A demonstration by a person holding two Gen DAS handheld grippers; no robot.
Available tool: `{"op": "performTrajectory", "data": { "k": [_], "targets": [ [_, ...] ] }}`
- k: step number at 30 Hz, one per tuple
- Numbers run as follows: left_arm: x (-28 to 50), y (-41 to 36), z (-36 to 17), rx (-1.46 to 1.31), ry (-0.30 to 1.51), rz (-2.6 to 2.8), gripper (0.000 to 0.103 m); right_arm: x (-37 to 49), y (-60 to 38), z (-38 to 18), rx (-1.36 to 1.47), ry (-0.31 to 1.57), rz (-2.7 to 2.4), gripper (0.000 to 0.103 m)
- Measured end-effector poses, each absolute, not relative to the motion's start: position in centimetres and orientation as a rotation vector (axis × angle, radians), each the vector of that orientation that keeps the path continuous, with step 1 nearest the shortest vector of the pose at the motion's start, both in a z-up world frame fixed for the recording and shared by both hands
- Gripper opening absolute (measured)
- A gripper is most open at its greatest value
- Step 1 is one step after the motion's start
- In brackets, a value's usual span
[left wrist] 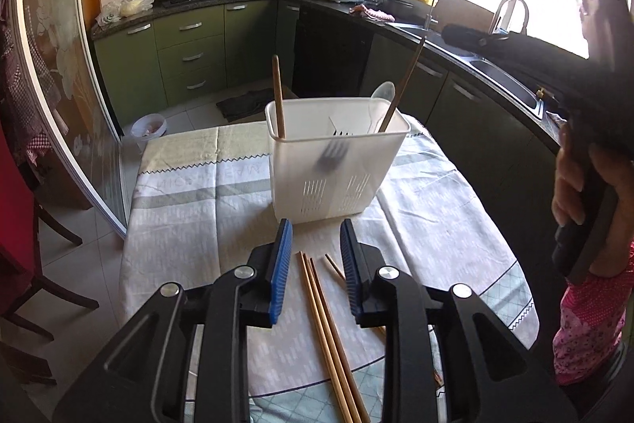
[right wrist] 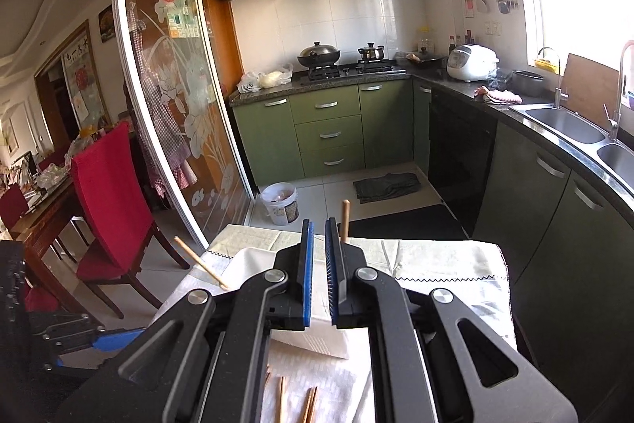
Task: Organize utensils
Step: 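Drop the chopstick into the holder with the left gripper while the right gripper releases its chopstick there, then lower the left gripper onto a loose wooden chopstick and close it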
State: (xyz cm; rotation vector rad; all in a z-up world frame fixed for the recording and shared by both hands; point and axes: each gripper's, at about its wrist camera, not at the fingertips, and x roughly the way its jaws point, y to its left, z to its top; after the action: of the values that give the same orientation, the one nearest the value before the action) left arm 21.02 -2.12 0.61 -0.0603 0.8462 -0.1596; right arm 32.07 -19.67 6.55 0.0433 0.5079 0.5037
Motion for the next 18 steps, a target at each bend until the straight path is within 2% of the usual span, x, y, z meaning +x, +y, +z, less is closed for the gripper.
{"op": "performTrajectory", "data": {
  "k": [1,5,11,18],
  "targets": [
    [21.1,-2.3,-0.1,-0.067,0.867,-0.168,0.024,31.0,-20.4,6.5,0.05,0.499,0.507,0.019],
    [21.8,-3.0,-4.2,-0.098,0.998,-0.215,0.024,26.5,-23.4,4.9,0.047,0.497,0.511,0.019],
    [23.4,-3.5,-10.1,-0.166,1.204,-0.235,0.024,21.4,-27.8,-0.4,0.101,0.569,0.488,0.02],
    [24.4,-3.7,-12.7,-0.144,1.265,-0.163,0.024,19.3,-32.3,-5.4,0.239,0.647,0.471,0.022]
  ]
}}
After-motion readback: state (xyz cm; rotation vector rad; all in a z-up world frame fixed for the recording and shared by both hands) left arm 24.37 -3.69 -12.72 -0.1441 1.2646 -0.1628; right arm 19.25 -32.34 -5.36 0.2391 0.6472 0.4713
